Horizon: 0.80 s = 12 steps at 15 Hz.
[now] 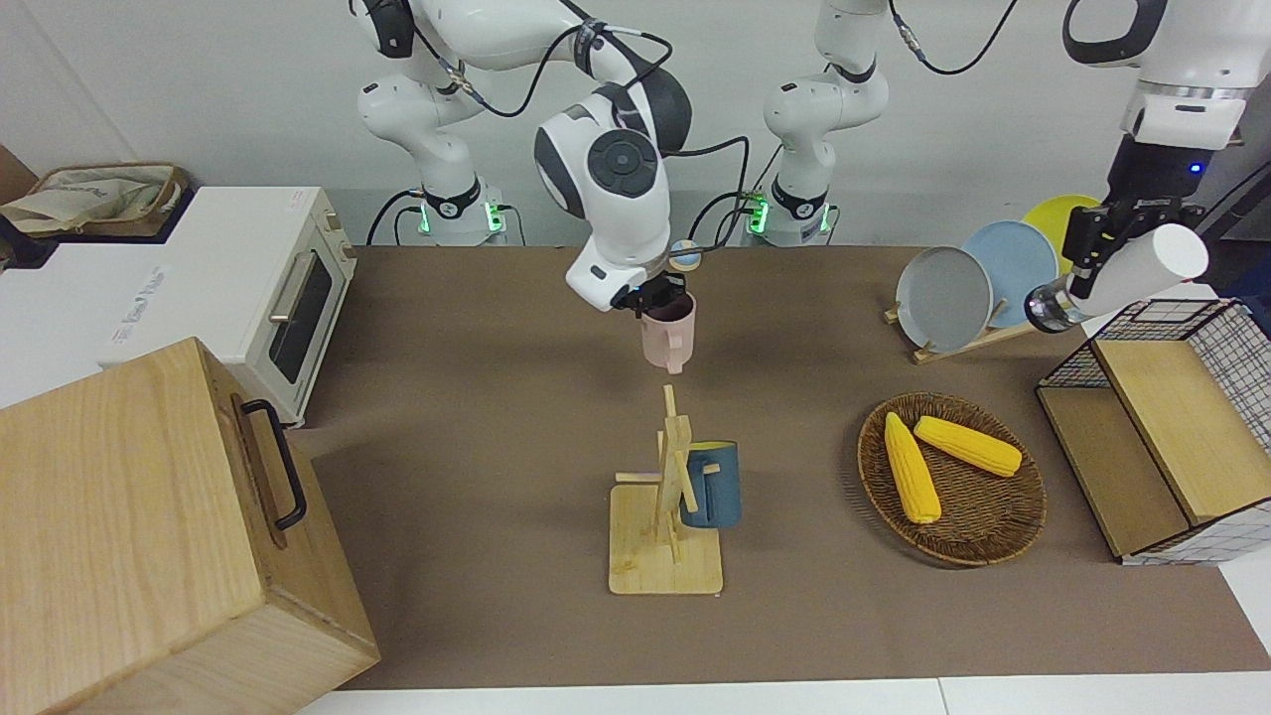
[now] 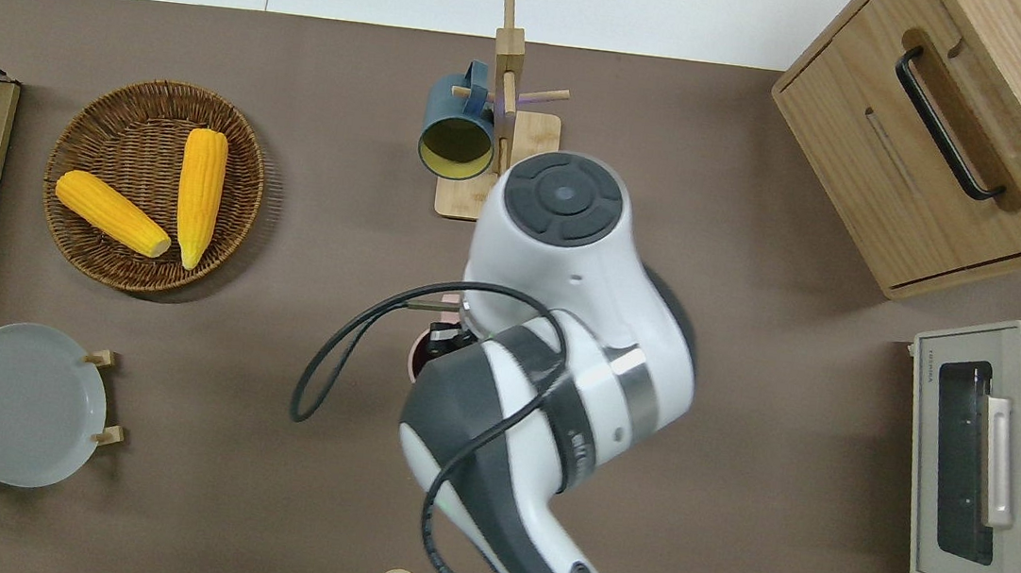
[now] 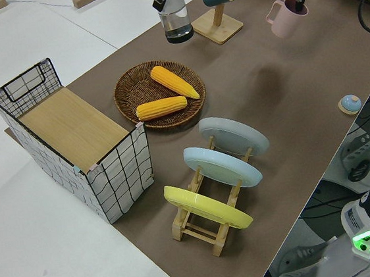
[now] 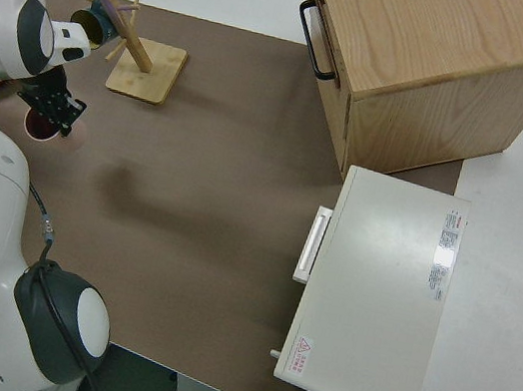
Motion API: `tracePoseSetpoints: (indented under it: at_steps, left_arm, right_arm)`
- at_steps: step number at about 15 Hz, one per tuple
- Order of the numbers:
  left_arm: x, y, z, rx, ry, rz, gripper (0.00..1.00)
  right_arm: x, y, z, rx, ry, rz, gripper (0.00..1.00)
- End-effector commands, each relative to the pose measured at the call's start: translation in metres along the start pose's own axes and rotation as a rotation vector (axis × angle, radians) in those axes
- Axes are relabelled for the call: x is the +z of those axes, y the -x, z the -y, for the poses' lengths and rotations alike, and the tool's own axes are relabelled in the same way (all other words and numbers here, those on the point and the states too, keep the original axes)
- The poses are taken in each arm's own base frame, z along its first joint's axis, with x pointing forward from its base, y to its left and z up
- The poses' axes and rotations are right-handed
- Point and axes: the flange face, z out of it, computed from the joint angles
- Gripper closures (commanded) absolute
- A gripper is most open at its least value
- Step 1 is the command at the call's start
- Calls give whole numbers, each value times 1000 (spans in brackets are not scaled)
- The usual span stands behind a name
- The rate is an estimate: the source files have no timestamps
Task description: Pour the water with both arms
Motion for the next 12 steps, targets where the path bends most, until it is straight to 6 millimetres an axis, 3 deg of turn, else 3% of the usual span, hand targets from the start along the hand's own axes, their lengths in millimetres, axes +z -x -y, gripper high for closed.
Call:
tracePoseSetpoints:
  at_steps: [1,4,7,8,10,12]
  left_arm:
    - [-7,54,-46,6,-14,29,1000]
    - [4,76,-61,7,-6,58,1000]
    - [10,79,-63,4,1,67,1000]
    - [11,80,-64,7,2,67,1000]
    - [11,79,-64,7,2,66,1000]
    - [11,79,-65,9,2,66,1000]
  right_arm:
    - [62,-6,52,87,-55,12,1000]
    - [98,-7,74,127,-76,17,1000]
    - [110,-13,79,143,-98,8,1000]
    - [114,-12,81,140,-95,10,874]
    - [114,-10,83,133,-88,3,5]
    - [106,-7,82,112,-51,-29,5]
